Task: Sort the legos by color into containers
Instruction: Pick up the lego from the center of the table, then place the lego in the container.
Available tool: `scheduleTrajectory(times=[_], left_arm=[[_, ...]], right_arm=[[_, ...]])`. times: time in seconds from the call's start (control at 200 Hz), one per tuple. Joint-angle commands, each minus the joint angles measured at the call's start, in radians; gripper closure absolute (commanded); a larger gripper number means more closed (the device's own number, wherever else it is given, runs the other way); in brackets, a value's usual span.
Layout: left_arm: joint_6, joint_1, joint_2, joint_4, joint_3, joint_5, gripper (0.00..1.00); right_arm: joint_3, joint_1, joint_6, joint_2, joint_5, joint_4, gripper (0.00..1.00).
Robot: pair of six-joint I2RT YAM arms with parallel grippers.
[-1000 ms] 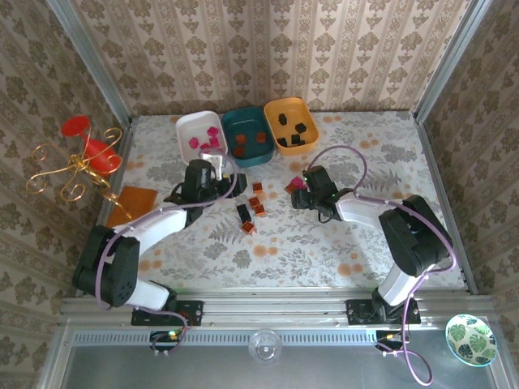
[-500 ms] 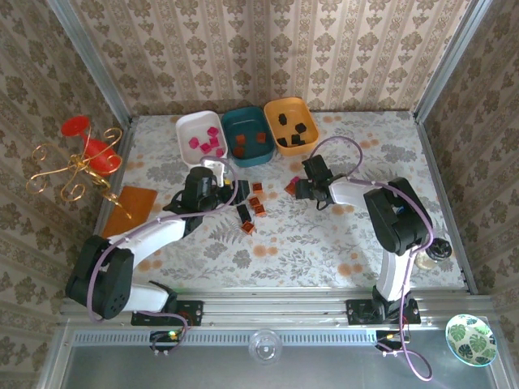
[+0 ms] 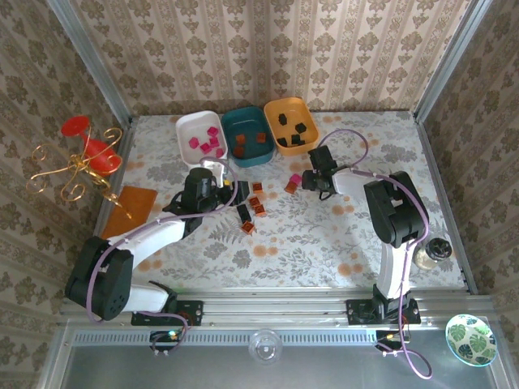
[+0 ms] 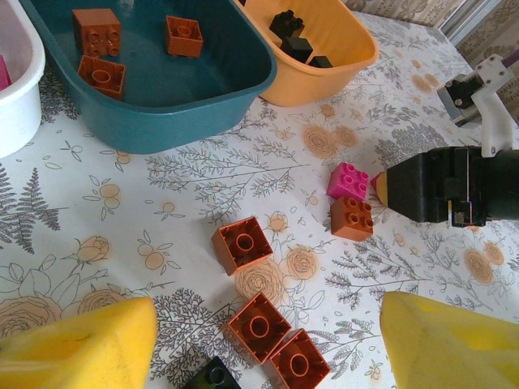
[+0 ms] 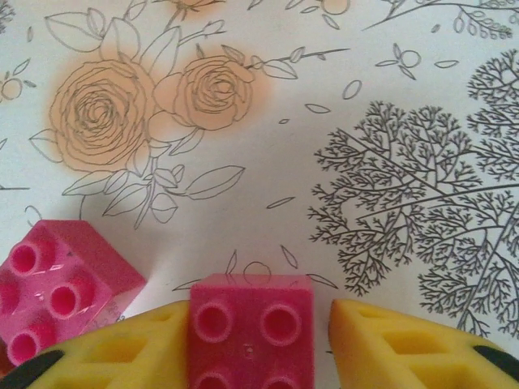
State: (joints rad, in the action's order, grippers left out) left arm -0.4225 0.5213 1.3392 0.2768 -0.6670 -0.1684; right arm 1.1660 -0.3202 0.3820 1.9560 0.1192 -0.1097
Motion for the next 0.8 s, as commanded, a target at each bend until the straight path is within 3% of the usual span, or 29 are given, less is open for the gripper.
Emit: scheduleTrajectory(times=[0.0,0.19,0.415,0.61,0.795], left_arm=[[0.026,-0.006,-0.007,0.012,-0.002,0.0,0.26],[0.022,-0.027,-0.044,-0.001,0.009,0.01,0.26],[-0.022,-0.112,-0.12,0.048,0.043,0.034,0.25],[-0.042,-0.179,-0.188,0.061,0.078,0.071,0.24],[-0.055,-0.225,-0.28,0.041,0.148,0.091,0.22]], right_arm=[[-0.011,0.018,-0.007,0.02,-0.04,0.023,0.57],[-0.063,0.03,-0.001,-0.087,-0.072,0.077,0.65],[-0.157,-0.032,0.145,-0.227,-0.257,0.335,0.68],[-0.018,-0.167,0.197,-0.128,-0.301,0.465,0.69],[0.237,-0.244,0.256,0.088,-0.356,0.526,0.69]])
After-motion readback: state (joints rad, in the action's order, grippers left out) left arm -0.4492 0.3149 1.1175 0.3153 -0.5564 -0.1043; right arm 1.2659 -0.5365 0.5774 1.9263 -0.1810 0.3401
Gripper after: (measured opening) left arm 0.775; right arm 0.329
